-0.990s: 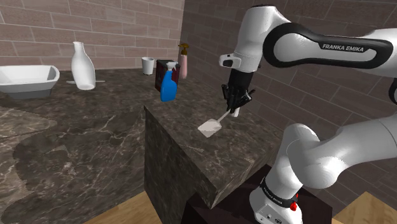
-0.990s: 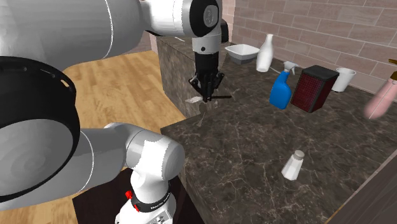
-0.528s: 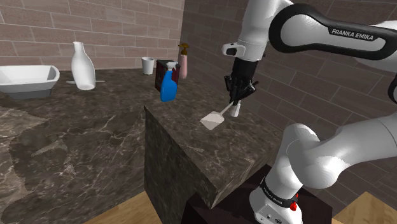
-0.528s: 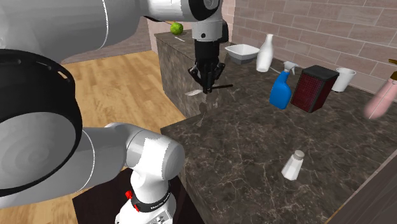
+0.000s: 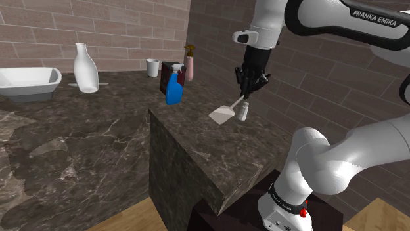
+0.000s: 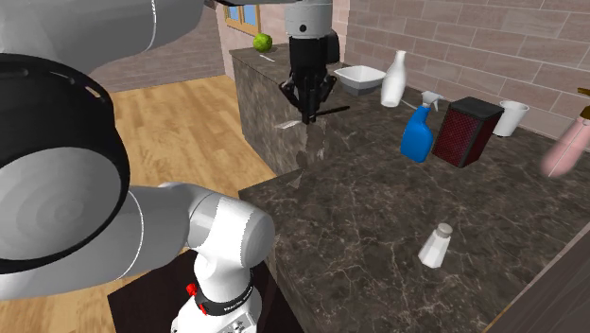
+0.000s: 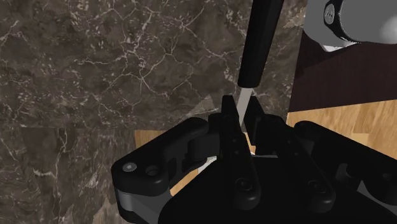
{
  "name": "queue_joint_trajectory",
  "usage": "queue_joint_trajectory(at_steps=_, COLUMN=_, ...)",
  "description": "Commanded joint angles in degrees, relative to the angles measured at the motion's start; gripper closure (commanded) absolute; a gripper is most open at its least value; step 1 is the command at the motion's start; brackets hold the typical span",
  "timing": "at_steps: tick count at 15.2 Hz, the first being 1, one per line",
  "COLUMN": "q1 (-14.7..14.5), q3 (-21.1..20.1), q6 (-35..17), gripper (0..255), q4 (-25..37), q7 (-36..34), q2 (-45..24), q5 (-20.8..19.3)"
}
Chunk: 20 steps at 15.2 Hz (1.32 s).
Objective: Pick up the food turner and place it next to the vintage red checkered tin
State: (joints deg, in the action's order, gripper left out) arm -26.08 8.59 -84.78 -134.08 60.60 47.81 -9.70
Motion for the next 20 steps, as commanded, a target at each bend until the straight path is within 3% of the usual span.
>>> queue_joint_trajectory(at_steps=1, q1=0.2, q3=1.1, q6=-0.3, gripper=255, q4=1.4, q7=1.1, q2=-1.6, q5=-0.7)
queue_joint_trajectory(at_steps=11, q1=0.7, q3=13.0, q6=-6.2, gripper=255, q4=13.7, q7=12.8, q2=-17.8, q5=-4.6)
queue_joint_trajectory(at_steps=16, q1=0.5, q3=19.0, q6=-8.2, gripper=255, q4=22.3, q7=19.4, q2=-27.6, q5=-3.3)
queue_joint_trajectory(at_steps=20, q1=0.7, q3=23.9, q6=-9.1, gripper=255, q4=30.6, q7=25.6, q2=-36.7, q5=-0.1)
